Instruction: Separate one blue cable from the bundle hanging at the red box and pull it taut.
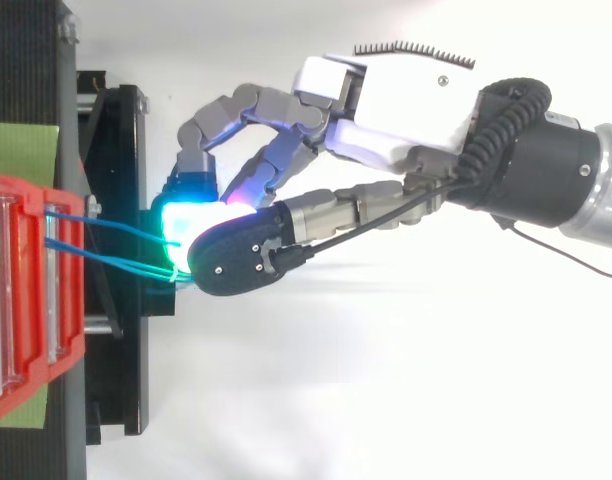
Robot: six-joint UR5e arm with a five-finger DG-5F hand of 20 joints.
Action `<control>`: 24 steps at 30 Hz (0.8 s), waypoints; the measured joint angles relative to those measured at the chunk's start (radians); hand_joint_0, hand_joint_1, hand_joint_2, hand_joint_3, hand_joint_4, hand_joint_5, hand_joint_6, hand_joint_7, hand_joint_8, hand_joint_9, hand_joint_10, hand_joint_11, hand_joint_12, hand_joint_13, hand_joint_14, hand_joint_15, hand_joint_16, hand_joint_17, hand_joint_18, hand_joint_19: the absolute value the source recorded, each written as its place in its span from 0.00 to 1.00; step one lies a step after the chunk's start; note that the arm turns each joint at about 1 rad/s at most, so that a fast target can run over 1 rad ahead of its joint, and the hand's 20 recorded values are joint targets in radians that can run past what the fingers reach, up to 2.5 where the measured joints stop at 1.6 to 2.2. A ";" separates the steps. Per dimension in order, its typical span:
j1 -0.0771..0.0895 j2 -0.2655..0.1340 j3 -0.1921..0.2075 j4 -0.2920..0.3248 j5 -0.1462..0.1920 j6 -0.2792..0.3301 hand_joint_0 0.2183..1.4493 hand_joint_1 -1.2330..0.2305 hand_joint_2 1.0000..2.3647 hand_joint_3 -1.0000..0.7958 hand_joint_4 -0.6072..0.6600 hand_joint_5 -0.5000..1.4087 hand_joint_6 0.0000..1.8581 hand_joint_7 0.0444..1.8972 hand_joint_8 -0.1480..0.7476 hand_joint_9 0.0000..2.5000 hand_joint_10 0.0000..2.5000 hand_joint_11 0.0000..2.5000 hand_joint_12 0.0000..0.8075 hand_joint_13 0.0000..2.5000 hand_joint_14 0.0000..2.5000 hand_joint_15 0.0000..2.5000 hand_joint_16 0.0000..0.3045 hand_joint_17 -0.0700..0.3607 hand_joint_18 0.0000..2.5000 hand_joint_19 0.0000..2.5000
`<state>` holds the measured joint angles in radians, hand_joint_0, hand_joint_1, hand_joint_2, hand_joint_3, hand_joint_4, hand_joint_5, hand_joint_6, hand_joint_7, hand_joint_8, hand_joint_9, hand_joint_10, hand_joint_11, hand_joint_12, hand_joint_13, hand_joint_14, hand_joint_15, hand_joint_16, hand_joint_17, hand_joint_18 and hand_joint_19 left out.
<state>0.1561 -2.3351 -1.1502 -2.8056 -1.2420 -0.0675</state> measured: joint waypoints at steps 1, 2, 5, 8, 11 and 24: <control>0.000 0.000 0.000 0.000 0.000 0.000 0.31 0.45 0.00 0.31 0.51 0.15 0.50 0.50 0.47 0.44 0.01 0.41 0.39 0.36 0.01 0.22 0.13 0.37 0.25 0.21; 0.000 0.000 0.000 0.000 0.001 0.000 0.30 0.45 0.00 0.31 0.52 0.15 0.50 0.50 0.47 0.44 0.01 0.41 0.39 0.36 0.01 0.22 0.13 0.37 0.25 0.21; 0.000 0.000 0.000 0.000 0.001 0.000 0.30 0.46 0.00 0.28 0.52 0.15 0.50 0.49 0.46 0.43 0.01 0.41 0.39 0.36 0.01 0.22 0.13 0.38 0.25 0.21; 0.001 0.000 0.000 0.000 0.001 0.000 0.29 0.47 0.00 0.28 0.52 0.15 0.50 0.49 0.47 0.43 0.01 0.42 0.39 0.36 0.01 0.22 0.13 0.38 0.25 0.21; 0.002 0.000 0.000 0.000 0.001 0.000 0.27 0.48 0.00 0.28 0.53 0.15 0.50 0.49 0.47 0.44 0.01 0.40 0.40 0.36 0.01 0.22 0.14 0.38 0.25 0.21; 0.002 0.000 0.000 0.001 0.001 -0.001 0.25 0.42 0.00 0.28 0.54 0.15 0.50 0.48 0.48 0.44 0.01 0.41 0.40 0.37 0.01 0.22 0.14 0.39 0.26 0.20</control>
<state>0.1582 -2.3348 -1.1500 -2.8048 -1.2410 -0.0683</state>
